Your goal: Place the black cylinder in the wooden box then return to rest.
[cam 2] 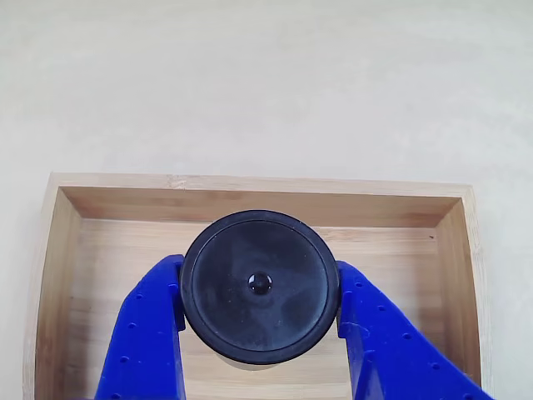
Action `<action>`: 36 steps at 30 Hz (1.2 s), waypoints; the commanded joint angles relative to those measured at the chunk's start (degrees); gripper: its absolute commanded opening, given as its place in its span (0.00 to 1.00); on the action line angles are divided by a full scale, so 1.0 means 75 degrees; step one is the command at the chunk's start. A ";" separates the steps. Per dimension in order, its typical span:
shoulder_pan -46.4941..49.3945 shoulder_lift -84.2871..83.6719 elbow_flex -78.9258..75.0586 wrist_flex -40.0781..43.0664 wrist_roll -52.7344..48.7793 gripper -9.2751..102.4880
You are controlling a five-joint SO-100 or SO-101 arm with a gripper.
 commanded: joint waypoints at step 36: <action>-0.0105 0.0598 0.0082 -0.0738 0.0035 0.23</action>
